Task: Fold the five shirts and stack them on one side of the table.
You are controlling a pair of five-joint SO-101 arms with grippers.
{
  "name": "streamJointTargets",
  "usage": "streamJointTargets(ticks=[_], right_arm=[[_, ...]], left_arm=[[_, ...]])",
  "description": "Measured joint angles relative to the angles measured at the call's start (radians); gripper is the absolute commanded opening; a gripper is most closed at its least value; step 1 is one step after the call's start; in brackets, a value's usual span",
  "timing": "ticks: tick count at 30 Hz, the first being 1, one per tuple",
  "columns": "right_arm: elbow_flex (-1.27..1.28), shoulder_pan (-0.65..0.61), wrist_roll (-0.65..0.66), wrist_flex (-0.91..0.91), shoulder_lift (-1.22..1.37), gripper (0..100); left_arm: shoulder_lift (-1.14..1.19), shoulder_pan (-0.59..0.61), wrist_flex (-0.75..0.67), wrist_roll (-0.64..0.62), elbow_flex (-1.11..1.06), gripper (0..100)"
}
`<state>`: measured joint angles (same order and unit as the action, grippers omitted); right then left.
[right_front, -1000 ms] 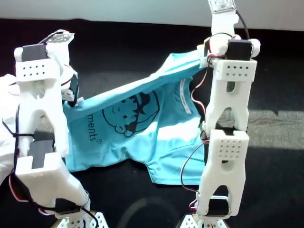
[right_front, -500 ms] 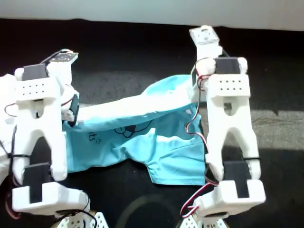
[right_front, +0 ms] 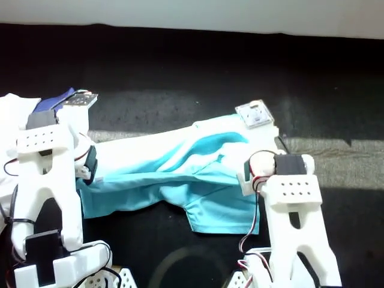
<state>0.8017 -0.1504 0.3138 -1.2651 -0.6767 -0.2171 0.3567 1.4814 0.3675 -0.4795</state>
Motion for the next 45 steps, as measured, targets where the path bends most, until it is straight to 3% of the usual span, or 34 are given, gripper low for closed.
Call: streamJointTargets(ticks=[9,24,30,33,37,39,41,43,45], right_arm=[[0.157,0.103,0.106,0.006,-0.126,0.7],[0.295,0.114,0.157,0.006,-0.247,1.6],[0.295,0.114,0.157,0.006,-0.247,20.4],[0.285,0.112,0.157,-0.029,-0.247,23.6],[0.172,0.055,0.157,-0.133,-0.247,23.5],[0.089,0.018,0.157,-0.172,-0.247,22.2],[-0.002,0.005,0.117,-0.172,-0.247,12.8],[-0.066,0.000,0.055,-0.121,-0.247,0.0],[-0.084,-0.005,0.006,-0.043,-0.239,2.6]], left_arm=[[0.000,0.000,-0.083,0.000,-0.127,2],[0.000,0.000,-0.110,0.005,-0.135,3],[0.000,0.000,-0.110,0.005,-0.135,18],[0.000,0.000,-0.103,0.005,-0.132,19],[0.000,0.000,-0.040,0.005,-0.029,17],[0.000,0.000,-0.008,0.005,0.063,12],[0.000,0.000,0.003,0.005,0.144,0],[0.005,-0.005,-0.009,-0.014,0.180,2],[0.044,-0.034,-0.034,-0.058,0.193,1]])
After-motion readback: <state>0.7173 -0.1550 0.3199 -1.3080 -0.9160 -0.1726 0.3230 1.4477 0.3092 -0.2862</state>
